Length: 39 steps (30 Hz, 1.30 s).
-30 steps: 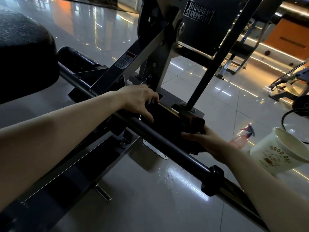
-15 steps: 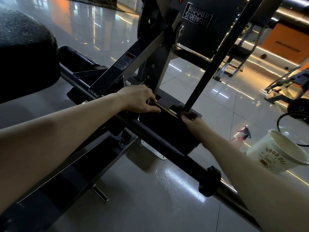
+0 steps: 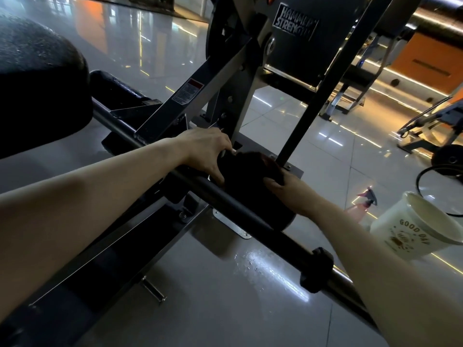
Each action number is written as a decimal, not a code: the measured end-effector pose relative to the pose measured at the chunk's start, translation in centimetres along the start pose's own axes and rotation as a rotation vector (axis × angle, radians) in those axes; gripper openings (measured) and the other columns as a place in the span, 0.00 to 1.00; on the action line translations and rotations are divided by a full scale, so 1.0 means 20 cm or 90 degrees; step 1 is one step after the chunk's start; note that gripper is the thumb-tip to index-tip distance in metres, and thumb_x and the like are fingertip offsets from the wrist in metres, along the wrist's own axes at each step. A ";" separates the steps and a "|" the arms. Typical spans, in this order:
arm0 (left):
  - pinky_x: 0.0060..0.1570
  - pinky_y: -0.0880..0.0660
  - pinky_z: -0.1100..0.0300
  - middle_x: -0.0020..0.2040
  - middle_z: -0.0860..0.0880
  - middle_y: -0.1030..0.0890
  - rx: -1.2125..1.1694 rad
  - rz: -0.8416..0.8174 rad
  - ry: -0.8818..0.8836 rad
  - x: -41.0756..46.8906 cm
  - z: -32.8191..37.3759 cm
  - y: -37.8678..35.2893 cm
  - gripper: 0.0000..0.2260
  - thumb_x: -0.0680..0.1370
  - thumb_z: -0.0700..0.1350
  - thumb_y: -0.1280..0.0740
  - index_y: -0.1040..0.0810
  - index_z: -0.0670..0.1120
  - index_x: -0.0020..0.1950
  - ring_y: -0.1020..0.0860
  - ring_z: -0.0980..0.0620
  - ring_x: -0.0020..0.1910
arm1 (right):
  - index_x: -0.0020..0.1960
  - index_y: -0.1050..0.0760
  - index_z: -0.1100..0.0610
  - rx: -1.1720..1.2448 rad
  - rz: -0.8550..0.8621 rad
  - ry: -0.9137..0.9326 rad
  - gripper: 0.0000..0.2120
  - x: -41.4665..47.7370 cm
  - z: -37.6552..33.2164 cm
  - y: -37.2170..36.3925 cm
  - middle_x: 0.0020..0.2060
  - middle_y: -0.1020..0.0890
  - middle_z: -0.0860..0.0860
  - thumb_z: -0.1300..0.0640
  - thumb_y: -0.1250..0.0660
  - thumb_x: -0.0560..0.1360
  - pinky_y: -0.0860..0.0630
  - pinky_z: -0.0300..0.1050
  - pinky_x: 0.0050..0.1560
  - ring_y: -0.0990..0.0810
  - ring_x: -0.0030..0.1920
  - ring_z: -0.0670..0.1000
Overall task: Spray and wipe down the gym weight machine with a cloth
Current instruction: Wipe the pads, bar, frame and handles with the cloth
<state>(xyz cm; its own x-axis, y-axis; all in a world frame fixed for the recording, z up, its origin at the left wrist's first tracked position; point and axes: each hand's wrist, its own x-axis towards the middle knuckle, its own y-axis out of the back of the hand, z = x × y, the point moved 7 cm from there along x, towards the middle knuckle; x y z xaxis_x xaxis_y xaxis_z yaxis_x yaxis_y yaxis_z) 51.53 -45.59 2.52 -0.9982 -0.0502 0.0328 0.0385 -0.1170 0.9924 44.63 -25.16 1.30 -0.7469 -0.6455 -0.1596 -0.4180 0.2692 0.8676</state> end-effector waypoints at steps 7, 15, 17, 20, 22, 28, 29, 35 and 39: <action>0.48 0.30 0.54 0.58 0.55 0.27 -0.029 0.003 -0.013 -0.02 0.03 0.01 0.41 0.61 0.67 0.21 0.34 0.59 0.68 0.27 0.52 0.57 | 0.67 0.29 0.51 0.238 -0.099 -0.060 0.31 -0.10 0.16 -0.01 0.57 0.19 0.51 0.48 0.21 0.69 0.22 0.50 0.61 0.19 0.57 0.52; 0.60 0.24 0.45 0.61 0.56 0.28 0.011 -0.024 -0.026 -0.01 0.03 -0.01 0.40 0.62 0.70 0.24 0.35 0.61 0.68 0.30 0.53 0.62 | 0.55 0.24 0.50 0.225 -0.104 -0.053 0.13 -0.07 0.16 -0.01 0.47 0.18 0.50 0.48 0.26 0.75 0.24 0.42 0.49 0.19 0.48 0.49; 0.63 0.26 0.44 0.66 0.56 0.29 0.030 -0.029 -0.029 -0.01 0.04 -0.02 0.42 0.62 0.72 0.25 0.35 0.62 0.72 0.31 0.52 0.67 | 0.57 0.21 0.52 0.264 -0.094 -0.095 0.19 -0.05 0.22 -0.02 0.48 0.16 0.53 0.42 0.26 0.74 0.21 0.49 0.52 0.16 0.49 0.53; 0.63 0.26 0.45 0.68 0.57 0.29 0.036 -0.027 -0.020 -0.01 0.04 -0.02 0.44 0.62 0.75 0.27 0.35 0.62 0.73 0.31 0.53 0.68 | 0.63 0.23 0.54 0.412 -0.033 -0.222 0.24 -0.03 0.30 -0.04 0.49 0.15 0.56 0.40 0.29 0.74 0.19 0.50 0.41 0.14 0.44 0.56; 0.60 0.24 0.46 0.65 0.58 0.28 0.013 -0.015 -0.010 -0.02 0.04 0.00 0.43 0.60 0.78 0.29 0.34 0.63 0.71 0.29 0.54 0.65 | 0.60 0.23 0.54 0.418 -0.012 -0.279 0.17 -0.04 0.29 -0.05 0.43 0.15 0.57 0.43 0.34 0.79 0.19 0.50 0.35 0.15 0.36 0.57; 0.65 0.27 0.47 0.69 0.61 0.29 0.006 -0.018 -0.004 -0.03 0.04 0.00 0.45 0.62 0.79 0.32 0.33 0.63 0.75 0.32 0.57 0.69 | 0.47 0.26 0.60 0.228 0.025 -0.314 0.12 -0.01 0.24 0.00 0.38 0.23 0.56 0.53 0.39 0.83 0.26 0.49 0.46 0.23 0.40 0.56; 0.65 0.27 0.47 0.68 0.62 0.29 0.004 -0.016 0.000 -0.03 0.04 0.00 0.45 0.61 0.80 0.32 0.33 0.63 0.75 0.33 0.58 0.69 | 0.49 0.26 0.62 0.148 0.065 -0.301 0.12 -0.01 0.23 0.03 0.40 0.24 0.56 0.53 0.40 0.83 0.27 0.50 0.49 0.24 0.43 0.56; 0.62 0.25 0.48 0.65 0.61 0.27 -0.003 -0.004 0.001 -0.03 0.04 0.01 0.44 0.61 0.78 0.29 0.30 0.62 0.73 0.31 0.57 0.66 | 0.67 0.27 0.57 -0.065 0.104 -0.106 0.18 0.01 -0.07 0.00 0.59 0.20 0.60 0.49 0.42 0.82 0.25 0.52 0.58 0.21 0.58 0.62; 0.48 0.25 0.54 0.57 0.56 0.24 -0.025 0.042 0.026 -0.02 0.02 0.02 0.33 0.63 0.71 0.24 0.28 0.55 0.59 0.24 0.54 0.52 | 0.78 0.41 0.54 -0.166 0.046 0.030 0.32 0.18 -0.29 -0.14 0.71 0.29 0.58 0.41 0.37 0.79 0.28 0.58 0.67 0.25 0.67 0.61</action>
<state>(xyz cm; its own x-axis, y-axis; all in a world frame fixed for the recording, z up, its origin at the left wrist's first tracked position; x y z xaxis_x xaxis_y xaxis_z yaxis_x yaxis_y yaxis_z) 51.99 -45.17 2.97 -0.9908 -0.0997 0.0919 0.1064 -0.1508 0.9828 46.13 -32.44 0.95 -0.7422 -0.6658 -0.0762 -0.2126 0.1261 0.9690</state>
